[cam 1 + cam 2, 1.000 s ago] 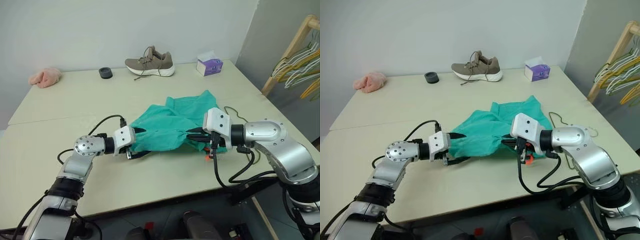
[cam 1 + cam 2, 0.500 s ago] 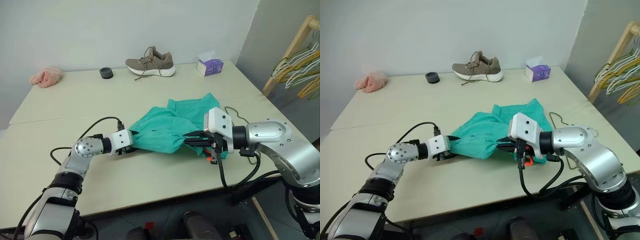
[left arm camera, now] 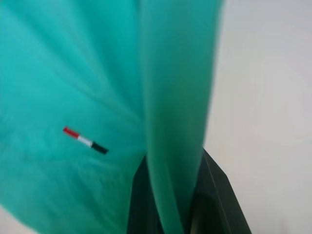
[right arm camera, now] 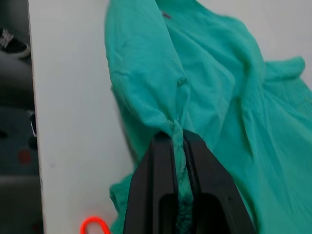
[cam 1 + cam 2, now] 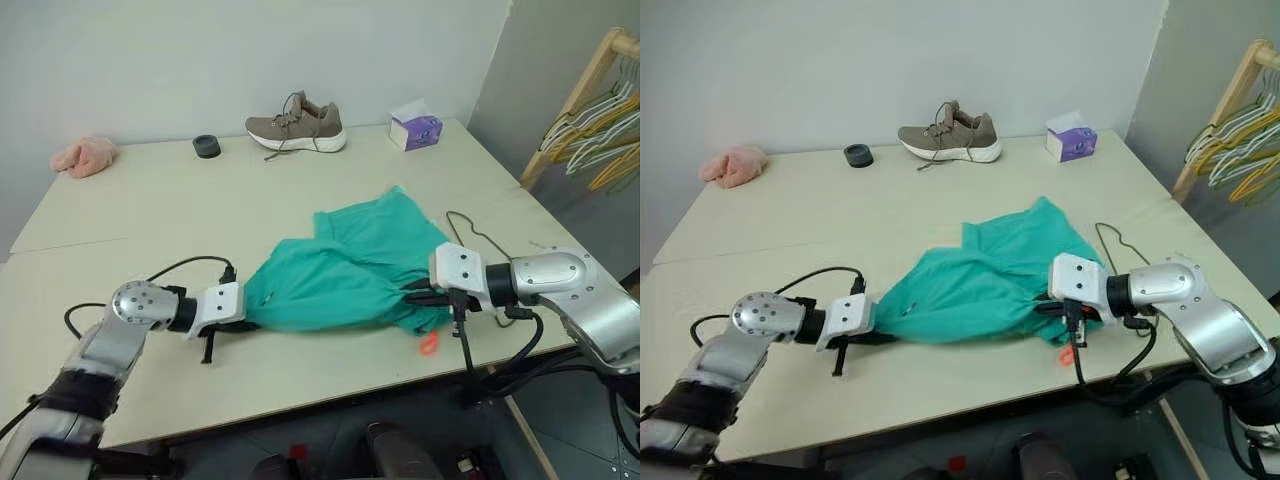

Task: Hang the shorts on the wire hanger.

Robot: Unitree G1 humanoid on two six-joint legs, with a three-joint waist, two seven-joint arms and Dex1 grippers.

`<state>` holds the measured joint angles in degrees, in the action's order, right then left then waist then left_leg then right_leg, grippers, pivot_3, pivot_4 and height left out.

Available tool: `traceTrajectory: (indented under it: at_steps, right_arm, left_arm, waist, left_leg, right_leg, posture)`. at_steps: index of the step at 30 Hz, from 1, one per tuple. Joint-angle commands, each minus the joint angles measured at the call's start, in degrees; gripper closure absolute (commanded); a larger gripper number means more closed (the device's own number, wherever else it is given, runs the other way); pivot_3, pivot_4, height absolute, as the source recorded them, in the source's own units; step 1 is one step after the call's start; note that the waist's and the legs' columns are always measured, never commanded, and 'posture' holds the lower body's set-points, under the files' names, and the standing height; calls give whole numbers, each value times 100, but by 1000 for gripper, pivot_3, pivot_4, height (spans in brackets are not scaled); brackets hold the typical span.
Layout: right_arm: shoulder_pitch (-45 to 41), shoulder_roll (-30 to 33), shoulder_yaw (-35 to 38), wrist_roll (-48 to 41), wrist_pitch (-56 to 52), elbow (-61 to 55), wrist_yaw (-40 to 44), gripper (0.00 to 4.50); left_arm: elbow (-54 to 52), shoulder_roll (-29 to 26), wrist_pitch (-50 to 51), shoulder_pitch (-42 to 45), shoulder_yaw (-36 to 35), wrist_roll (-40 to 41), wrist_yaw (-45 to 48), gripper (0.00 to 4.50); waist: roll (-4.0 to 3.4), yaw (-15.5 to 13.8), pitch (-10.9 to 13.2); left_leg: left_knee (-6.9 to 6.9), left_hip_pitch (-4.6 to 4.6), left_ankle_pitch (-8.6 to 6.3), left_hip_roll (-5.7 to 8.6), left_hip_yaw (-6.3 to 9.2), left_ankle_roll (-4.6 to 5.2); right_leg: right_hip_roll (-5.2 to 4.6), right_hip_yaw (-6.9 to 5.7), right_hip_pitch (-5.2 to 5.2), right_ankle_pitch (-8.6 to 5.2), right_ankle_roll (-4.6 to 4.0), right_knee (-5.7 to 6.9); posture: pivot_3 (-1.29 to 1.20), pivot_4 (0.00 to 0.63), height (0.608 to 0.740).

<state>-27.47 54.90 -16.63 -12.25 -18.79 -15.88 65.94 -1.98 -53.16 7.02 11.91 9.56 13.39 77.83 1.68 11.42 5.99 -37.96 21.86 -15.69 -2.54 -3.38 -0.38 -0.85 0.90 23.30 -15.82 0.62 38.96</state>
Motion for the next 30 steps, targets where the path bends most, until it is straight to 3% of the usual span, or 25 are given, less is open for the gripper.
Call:
traceTrajectory:
  at_steps: [1,4,7,14,18,23,25,27,30]
  right_arm:
    - [-361,223,244,149,578,549,524,4500]
    - [-1122,259,310,-195,301,1078,1231,4500]
    - [-1849,-33,129,83,507,1966,1347,4500]
    - [-4780,-1909,-746,2221,2969,6916,-682,4500]
    - [-6177,-2706,-1214,3409,3831,8459,-3011,4500]
    - [-7417,-2942,-1426,4331,4647,8919,-5480,4500]
    - [-7740,-2855,-1303,4445,5131,8886,-6215,4500]
    - [-7864,-2653,-1174,4490,5688,8791,-6783,4500]
    - [-7431,-2363,-1072,4485,6632,8595,-7043,4500]
  left_arm:
    - [-1143,-439,1235,-261,-389,794,158,4464]
    - [-2279,-786,2767,-528,-932,2372,122,4464]
    - [-2308,-495,3357,-248,-1089,2830,-437,4464]
    - [565,1566,2528,2265,-400,872,-2797,4464]
    - [3494,2149,1123,4342,-536,-97,-3873,4464]
    - [5599,1577,-1021,6481,-550,-1058,-4624,4464]
    - [5680,1174,-1844,6986,-375,-1558,-4787,4464]
    - [5396,717,-2644,7193,-104,-2205,-4938,4464]
    - [4544,182,-3136,6784,82,-2668,-4606,4464]
  waist:
    - [-5,-41,24]
    - [-7,-72,82]
    - [-21,-136,99]
    - [-16,-279,97]
    - [-11,-321,91]
    - [-11,-229,87]
    - [-10,-181,87]
    - [-10,-173,86]
    - [-10,-205,78]
  left_leg:
    - [0,-1,1,1,1,1]
    - [-1,-7,2,-6,5,2]
    - [-8,-11,3,-5,4,2]
    - [-19,-10,23,6,0,15]
    - [-19,63,56,0,-11,-45]
    - [0,245,86,4,-35,-102]
    - [3,306,93,11,-42,-115]
    - [11,313,94,13,-55,-117]
    - [18,305,92,12,-63,-121]
  right_leg:
    - [0,-1,0,0,0,0]
    - [10,-1,-1,0,0,9]
    - [12,3,-3,0,0,11]
    - [52,17,-5,49,-36,6]
    - [25,18,65,56,-37,15]
    - [-13,16,280,59,-33,67]
    - [-23,19,365,57,-32,84]
    - [-27,19,387,54,-31,87]
    - [-30,20,383,43,-27,91]
  posture:
    - [-131,90,740]
    - [-116,89,740]
    - [-112,84,740]
    - [-108,64,740]
    - [-110,46,740]
    - [-109,39,740]
    - [-103,39,740]
    - [-96,39,740]
    - [-66,40,740]
